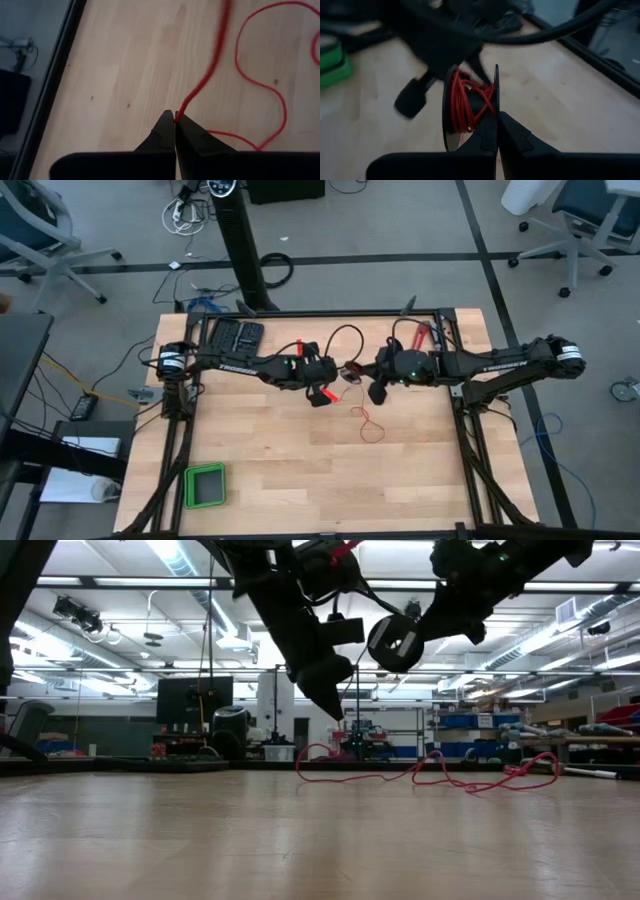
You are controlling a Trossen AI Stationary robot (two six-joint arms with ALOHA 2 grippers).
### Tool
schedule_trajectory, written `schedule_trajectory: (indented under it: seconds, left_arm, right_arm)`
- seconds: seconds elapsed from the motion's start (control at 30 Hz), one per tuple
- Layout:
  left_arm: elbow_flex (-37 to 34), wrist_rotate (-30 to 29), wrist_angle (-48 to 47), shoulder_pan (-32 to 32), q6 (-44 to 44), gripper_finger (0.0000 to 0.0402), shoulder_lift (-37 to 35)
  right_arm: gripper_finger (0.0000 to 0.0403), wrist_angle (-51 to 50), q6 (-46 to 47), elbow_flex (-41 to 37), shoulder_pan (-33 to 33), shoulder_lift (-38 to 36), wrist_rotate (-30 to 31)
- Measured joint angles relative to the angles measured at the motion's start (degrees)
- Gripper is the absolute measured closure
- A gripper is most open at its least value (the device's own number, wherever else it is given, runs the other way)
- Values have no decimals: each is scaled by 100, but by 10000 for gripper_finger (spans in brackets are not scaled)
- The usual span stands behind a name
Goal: Coil cords
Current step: Coil the red wire onto the black spool
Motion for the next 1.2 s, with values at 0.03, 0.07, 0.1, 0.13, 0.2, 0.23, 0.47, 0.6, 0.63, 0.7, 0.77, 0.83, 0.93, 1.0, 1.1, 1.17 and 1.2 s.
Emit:
schedule_trajectory:
  seconds: [0.03, 0.07, 0.1, 0.13, 0.2, 0.23, 0.47, 0.6, 0.63, 0.7, 0.77, 0.83, 0.93, 1.0, 1.1, 1.17, 1.2]
  left_arm:
    - [0, -3, 16, -4, -50, 401, 2]
    - [0, -4, 35, -8, -88, 401, 4]
    - [0, -7, 39, -14, -149, 401, 3]
    - [0, -22, 48, -20, -209, 401, 2]
    - [0, -62, 50, -42, -281, 401, 4]
    - [0, -114, 78, -57, -302, 401, 4]
    - [-411, -488, 1173, -353, -44, 401, -31]
    - [-806, -668, 1932, -470, 143, 401, -52]
    - [-914, -698, 2119, -495, 183, 401, -54]
    - [-1201, -724, 2532, -537, 255, 401, -125]
    - [-1499, -728, 3141, -575, 269, 401, -275]
    - [-1850, -731, 3716, -592, 271, 401, -505]
    - [-2410, -732, 4504, -584, 278, 401, -818]
    - [-2759, -706, 4899, -577, 286, 401, -1004]
    - [-3003, -503, 5109, -570, 243, 401, -1206]
    - [-2995, -390, 4961, -571, 222, 401, -1224]
    - [-2960, -326, 4842, -568, 221, 401, -1224]
  right_arm:
    - [401, -17, 102, 0, -13, 0, 98]
    - [401, -18, 192, 1, -28, 0, 199]
    - [402, -44, 278, 0, -42, 2, 275]
    - [402, -76, 346, 0, -50, 2, 348]
    - [402, -110, 387, 0, -59, 2, 514]
    - [402, -164, 390, 0, -59, 2, 619]
    - [402, -767, 544, 0, -214, 2, 831]
    - [402, -774, 523, 0, -208, 2, 805]
    - [402, -811, 504, 0, -210, 2, 805]
    - [403, -921, 496, 0, -208, 2, 803]
    - [403, -1042, 497, 0, -210, 2, 804]
    - [403, -1137, 503, 0, -208, 3, 804]
    - [403, -1178, 499, -2, -208, 2, 730]
    - [403, -1184, 481, -4, -214, 2, 641]
    - [403, -1017, 472, -7, -216, 3, 465]
    - [403, -694, 467, -7, -219, 54, 144]
    - [403, -597, 455, -4, -219, 65, 16]
